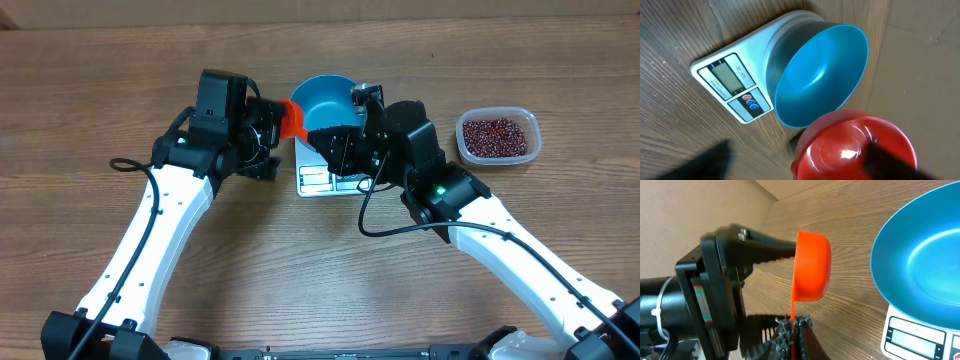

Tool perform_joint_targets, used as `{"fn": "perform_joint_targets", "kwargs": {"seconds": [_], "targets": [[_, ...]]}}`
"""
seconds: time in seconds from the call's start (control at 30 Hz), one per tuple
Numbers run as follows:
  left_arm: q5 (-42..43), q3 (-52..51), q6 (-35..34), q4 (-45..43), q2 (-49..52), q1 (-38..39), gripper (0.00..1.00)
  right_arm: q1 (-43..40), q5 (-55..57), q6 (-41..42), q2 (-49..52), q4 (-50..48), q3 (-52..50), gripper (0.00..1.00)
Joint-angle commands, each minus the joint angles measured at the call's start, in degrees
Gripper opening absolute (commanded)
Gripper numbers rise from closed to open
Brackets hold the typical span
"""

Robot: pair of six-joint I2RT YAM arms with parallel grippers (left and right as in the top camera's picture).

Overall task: Scoop item into bowl and weigh 150g on scale
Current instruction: 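Grasp scoop handle with right gripper and release left gripper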

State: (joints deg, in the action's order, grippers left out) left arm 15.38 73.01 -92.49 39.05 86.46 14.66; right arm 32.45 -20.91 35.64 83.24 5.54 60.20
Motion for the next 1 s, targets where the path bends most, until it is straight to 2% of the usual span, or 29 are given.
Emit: {"fn": "perform_joint_targets", "kwargs": {"seconds": [0.0,0.1,0.3,0.5,0.67,0.87,0.9,0.97], "targets": [[-0.81,0.17,3.93,-0.31,0.44,0.26,1.0,0.07,1.99,0.17,-0.17,0.02,1.16,0.04],[-0.98,0.17,9.55,-1.03,0.44,-0.5,1.0,-0.02,5.29,0.17,-0.17,1.6,1.16,0.04],[-0.96,0.17,24.96,-3.39,0.44,-2.82,1.0,-3.26,7.17,0.11,-0.31,5.46,1.18,0.04],[-0.94,0.17,49.16,-7.48,0.44,-3.54,1.0,-7.87,6.29,-2.93,-1.79,10.86,2.51,0.04],[-0.96,0.17,62.64,-8.5,0.44,-3.54,1.0,-11.74,6.32,-6.58,-3.21,18.93,6.03,0.04],[-0.94,0.17,70.27,-9.49,0.44,-3.45,0.99,-18.47,6.32,-9.14,-4.72,27.91,9.81,0.04],[-0.94,0.17,71.3,-9.22,0.44,-3.34,0.96,-19.91,6.29,-9.7,-5.05,29.75,10.51,0.04],[-0.72,0.17,71.95,-8.15,0.44,-2.89,0.83,-22.75,6.32,-11.43,-5.7,33.05,11.74,0.04]]}}
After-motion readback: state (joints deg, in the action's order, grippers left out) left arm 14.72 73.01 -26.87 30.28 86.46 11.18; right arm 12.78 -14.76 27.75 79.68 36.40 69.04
